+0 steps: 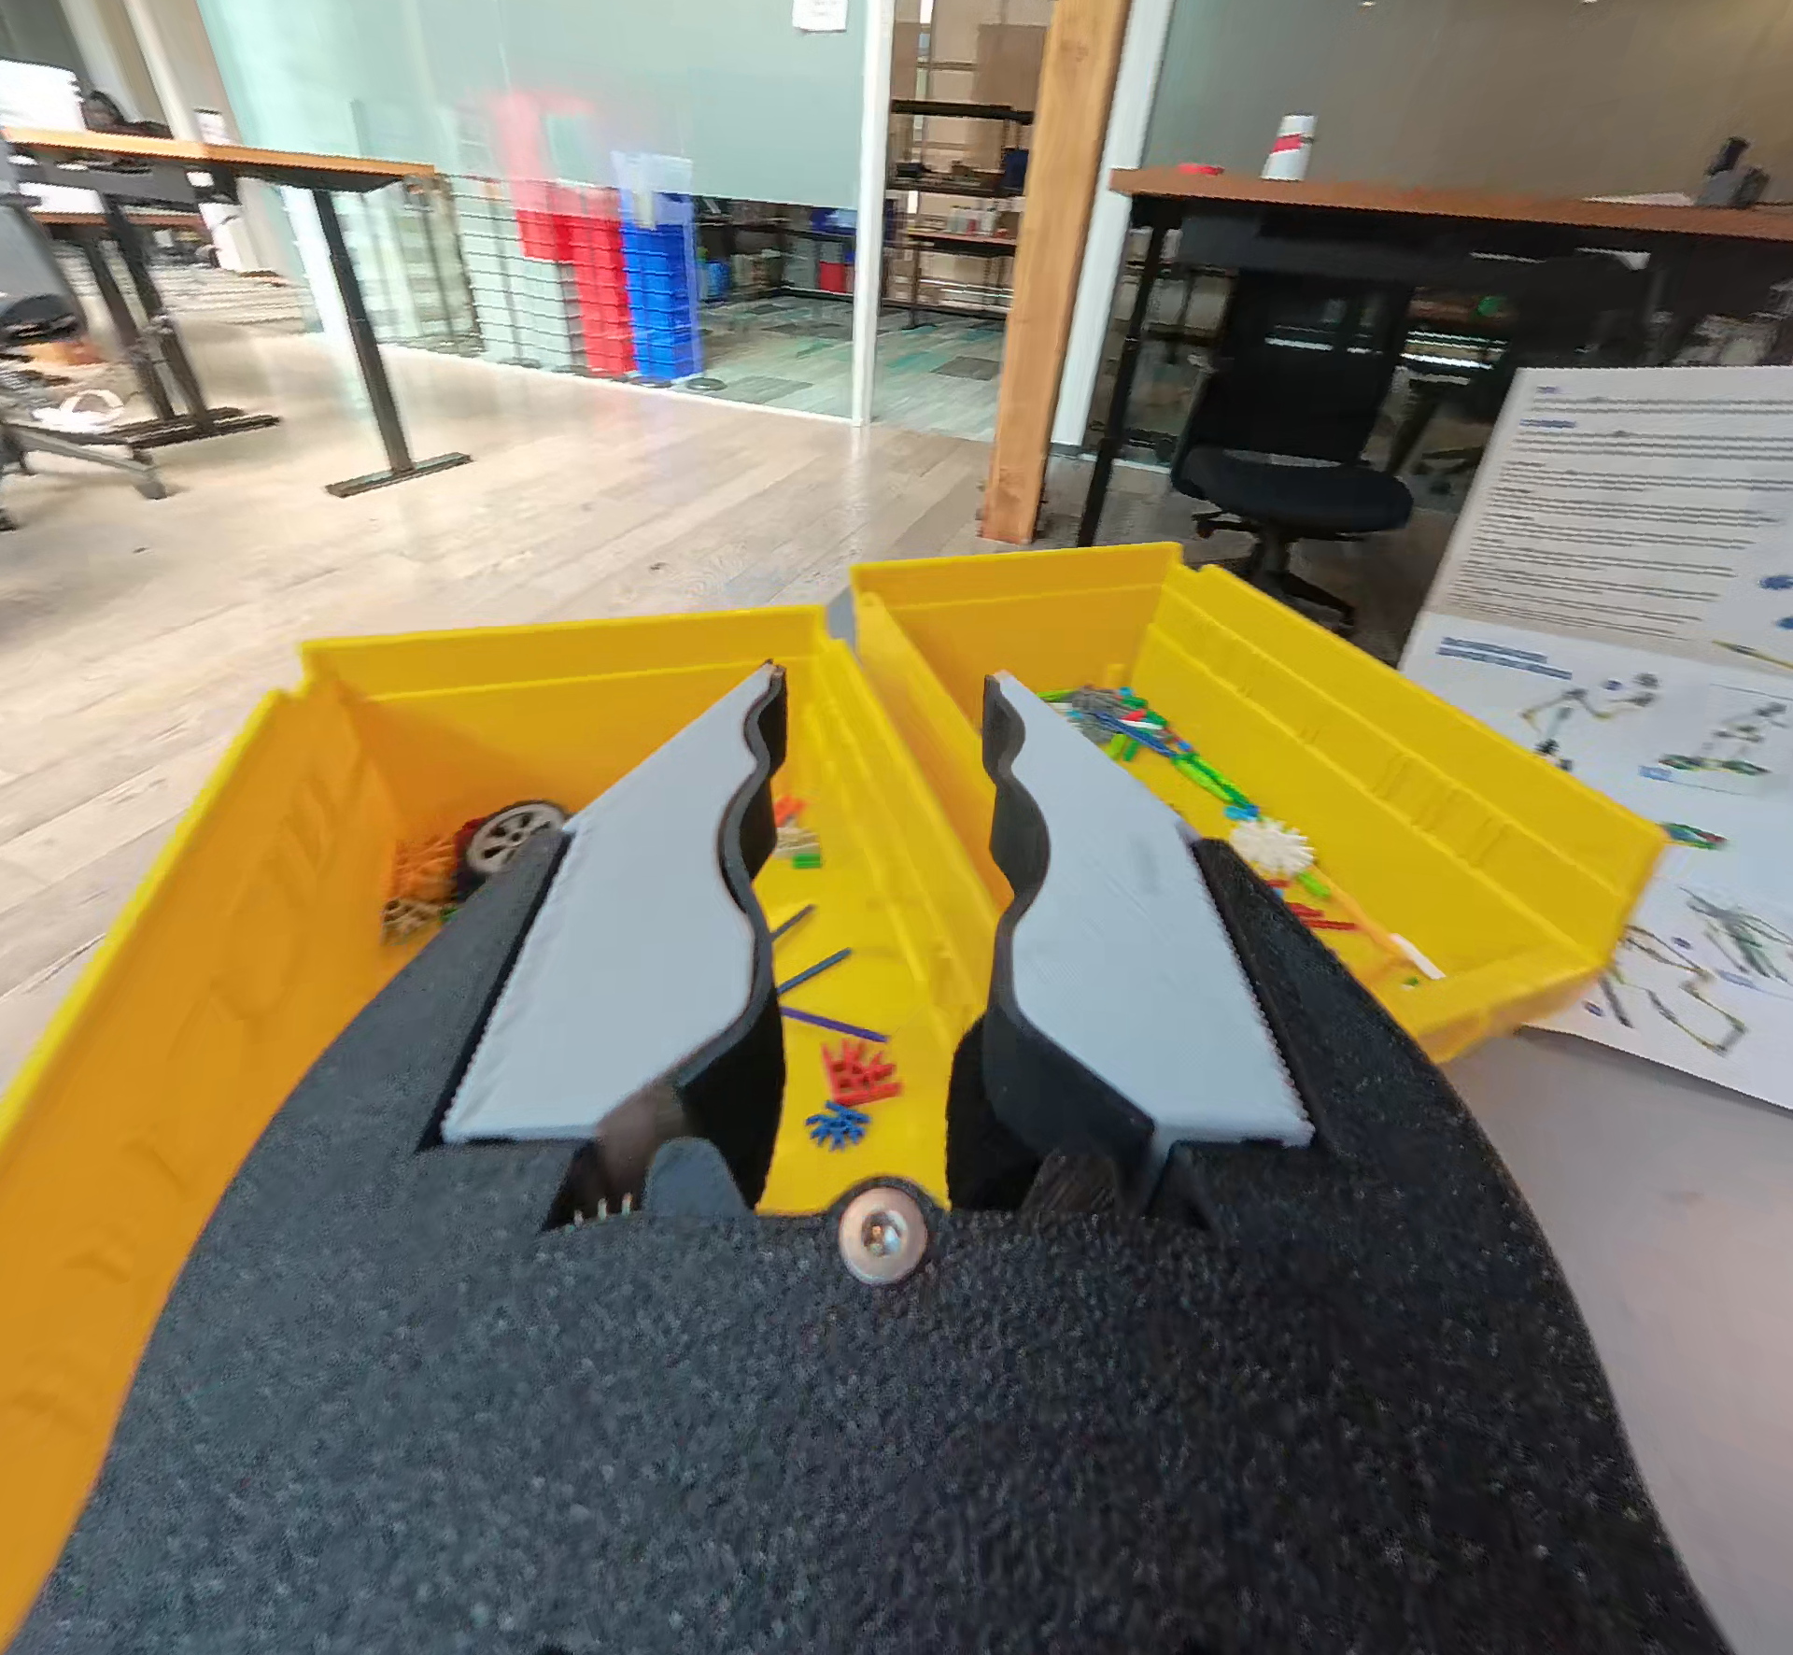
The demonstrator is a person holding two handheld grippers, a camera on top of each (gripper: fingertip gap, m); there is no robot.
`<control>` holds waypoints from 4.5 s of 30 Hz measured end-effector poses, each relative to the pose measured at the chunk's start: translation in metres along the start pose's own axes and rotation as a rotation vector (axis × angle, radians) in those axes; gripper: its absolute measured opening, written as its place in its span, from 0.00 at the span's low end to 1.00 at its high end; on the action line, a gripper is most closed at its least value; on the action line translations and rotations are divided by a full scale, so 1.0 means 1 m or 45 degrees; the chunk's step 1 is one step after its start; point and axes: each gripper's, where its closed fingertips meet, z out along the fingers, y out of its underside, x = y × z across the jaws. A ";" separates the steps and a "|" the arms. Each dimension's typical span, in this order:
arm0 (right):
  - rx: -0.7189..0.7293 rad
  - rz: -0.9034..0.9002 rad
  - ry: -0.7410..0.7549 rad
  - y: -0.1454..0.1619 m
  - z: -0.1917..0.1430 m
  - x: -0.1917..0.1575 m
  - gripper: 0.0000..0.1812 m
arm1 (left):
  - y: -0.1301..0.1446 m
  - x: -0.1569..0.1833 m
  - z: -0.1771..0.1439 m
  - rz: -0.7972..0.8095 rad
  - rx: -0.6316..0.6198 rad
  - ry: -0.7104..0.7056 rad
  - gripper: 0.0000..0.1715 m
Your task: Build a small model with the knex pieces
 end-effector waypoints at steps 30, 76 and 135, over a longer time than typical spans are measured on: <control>-0.016 -0.079 -0.029 0.003 -0.003 -0.003 0.21 | 0.184 0.418 -0.255 0.495 -0.922 2.459 0.03; -0.023 -0.494 0.285 -0.027 -0.001 0.000 0.03 | 0.207 0.400 -0.231 0.709 -0.928 2.286 0.22; 0.428 0.024 0.119 -0.081 -0.049 0.017 0.16 | 0.110 0.421 -0.231 0.266 -0.282 2.348 0.14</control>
